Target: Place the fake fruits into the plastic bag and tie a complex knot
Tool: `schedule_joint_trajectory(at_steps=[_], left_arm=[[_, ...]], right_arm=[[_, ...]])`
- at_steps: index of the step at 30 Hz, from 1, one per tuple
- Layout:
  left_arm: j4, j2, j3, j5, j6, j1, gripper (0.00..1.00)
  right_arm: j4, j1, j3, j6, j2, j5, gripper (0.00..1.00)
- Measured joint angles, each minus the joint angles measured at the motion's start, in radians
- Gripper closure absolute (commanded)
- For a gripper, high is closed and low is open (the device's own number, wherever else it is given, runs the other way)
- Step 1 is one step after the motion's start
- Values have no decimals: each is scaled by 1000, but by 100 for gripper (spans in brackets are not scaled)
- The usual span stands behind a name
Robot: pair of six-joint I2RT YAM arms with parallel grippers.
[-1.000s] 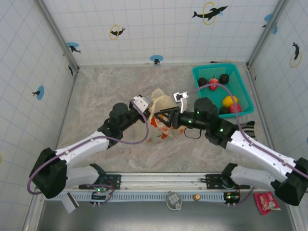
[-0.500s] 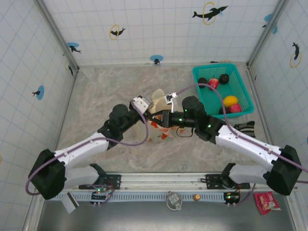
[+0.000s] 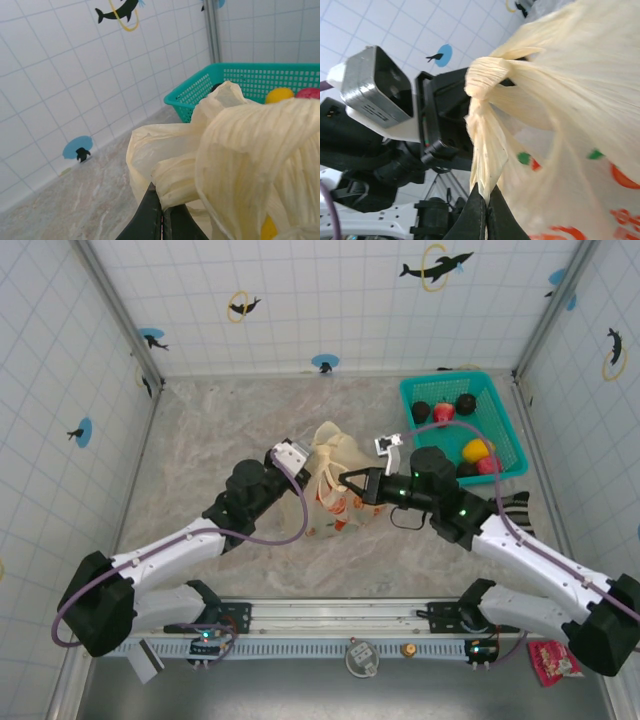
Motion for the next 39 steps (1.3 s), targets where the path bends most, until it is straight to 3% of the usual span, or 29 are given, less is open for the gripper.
schedule_joint_trajectory(at_steps=[6, 11, 17, 21, 22, 23, 24, 26, 28, 29, 30, 32, 35, 39], left_arm=[[-33, -6, -18, -121, -55, -1, 100], [-138, 20, -48, -207, -121, 10, 100], [-260, 44, -76, -174, -239, 135, 100], [-267, 50, -69, -129, -274, 163, 100], [-270, 55, -63, -120, -280, 168, 100], [-270, 60, -57, -107, -288, 175, 100], [-271, 62, -51, -96, -293, 183, 88], [-271, 60, -41, -78, -301, 200, 55], [-275, 40, -39, -55, -311, 213, 14], [-279, 18, -40, -40, -315, 214, 2], [-280, -12, -45, -22, -316, 214, 2], [-278, -86, -63, 5, -317, 214, 2], [-276, -214, -112, 7, -323, 214, 2], [-280, -361, -202, -16, -347, 214, 2]], right_arm=[[-100, -32, -114, -62, -90, 86, 100], [-219, -46, -299, -82, -227, 247, 100], [-266, -114, -465, -29, -415, 341, 100], [-228, -131, -470, -27, -407, 321, 100], [-227, -132, -462, -35, -390, 315, 98], [-230, -133, -445, -46, -367, 310, 82], [-235, -133, -423, -61, -342, 309, 64], [-261, -135, -376, -93, -314, 312, 45], [-278, -135, -323, -140, -308, 317, 35], [-285, -135, -296, -163, -310, 321, 30], [-289, -135, -269, -187, -314, 325, 28], [-288, -135, -235, -232, -332, 326, 2], [-285, -134, -219, -296, -372, 342, 2], [-311, -135, -194, -363, -397, 467, 2]])
